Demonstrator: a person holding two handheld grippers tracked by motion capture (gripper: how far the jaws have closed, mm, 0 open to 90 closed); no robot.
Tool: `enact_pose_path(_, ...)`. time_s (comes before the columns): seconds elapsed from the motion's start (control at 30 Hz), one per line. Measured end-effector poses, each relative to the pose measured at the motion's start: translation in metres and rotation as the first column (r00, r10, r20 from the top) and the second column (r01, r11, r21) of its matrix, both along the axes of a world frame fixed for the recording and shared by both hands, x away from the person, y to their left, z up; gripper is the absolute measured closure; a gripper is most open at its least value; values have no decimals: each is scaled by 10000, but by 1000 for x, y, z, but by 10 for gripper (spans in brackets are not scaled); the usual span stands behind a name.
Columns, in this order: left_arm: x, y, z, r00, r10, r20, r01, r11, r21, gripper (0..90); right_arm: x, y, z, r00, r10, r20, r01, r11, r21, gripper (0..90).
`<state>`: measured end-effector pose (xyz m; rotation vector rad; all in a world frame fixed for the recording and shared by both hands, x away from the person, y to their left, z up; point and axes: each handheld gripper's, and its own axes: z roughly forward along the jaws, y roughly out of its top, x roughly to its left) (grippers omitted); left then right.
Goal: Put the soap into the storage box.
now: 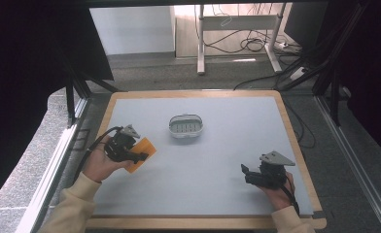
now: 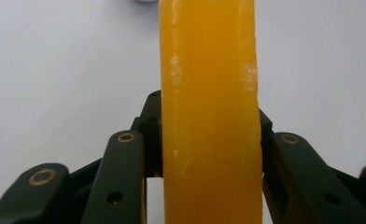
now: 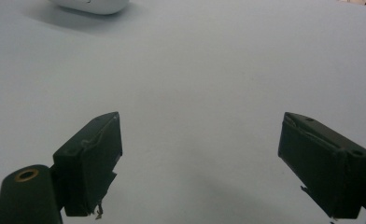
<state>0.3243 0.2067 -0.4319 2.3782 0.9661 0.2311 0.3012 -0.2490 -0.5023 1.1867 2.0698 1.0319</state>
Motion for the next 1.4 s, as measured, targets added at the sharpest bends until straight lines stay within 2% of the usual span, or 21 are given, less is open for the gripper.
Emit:
enact_pose_path(0.33,13,-1,5,9998,-166,124,164,9998,128,623,0,-2,-1,9999,-128,-39,128,9999,15,142)
enact_pose_path(0.43,14,-1,6,9997,-189,182,187,9998,98,623,0,-2,-1,9999,-122,-34,122,9999,3,142)
enact_pose_path(0.57,16,-1,9,9991,-341,248,346,9993,-168,623,-1,-2,-2,9998,-172,-65,172,9998,-65,142)
enact_pose_path(0.8,23,-6,11,9980,-474,428,477,9988,-59,623,-3,-2,-1,9998,-208,-8,208,9998,-32,142)
enact_pose_path(0.93,25,-8,14,9976,-425,547,433,9990,-134,623,-2,-2,-1,9998,-217,1,217,9998,-34,142)
enact_pose_path(1.0,29,-9,16,9972,-460,584,461,9989,-1,623,-2,-3,-2,9998,-197,26,197,9998,-57,142)
enact_pose_path(1.4,37,-19,19,9944,-737,753,730,9973,121,623,-3,-3,-1,9999,-124,9,124,9999,-32,142)
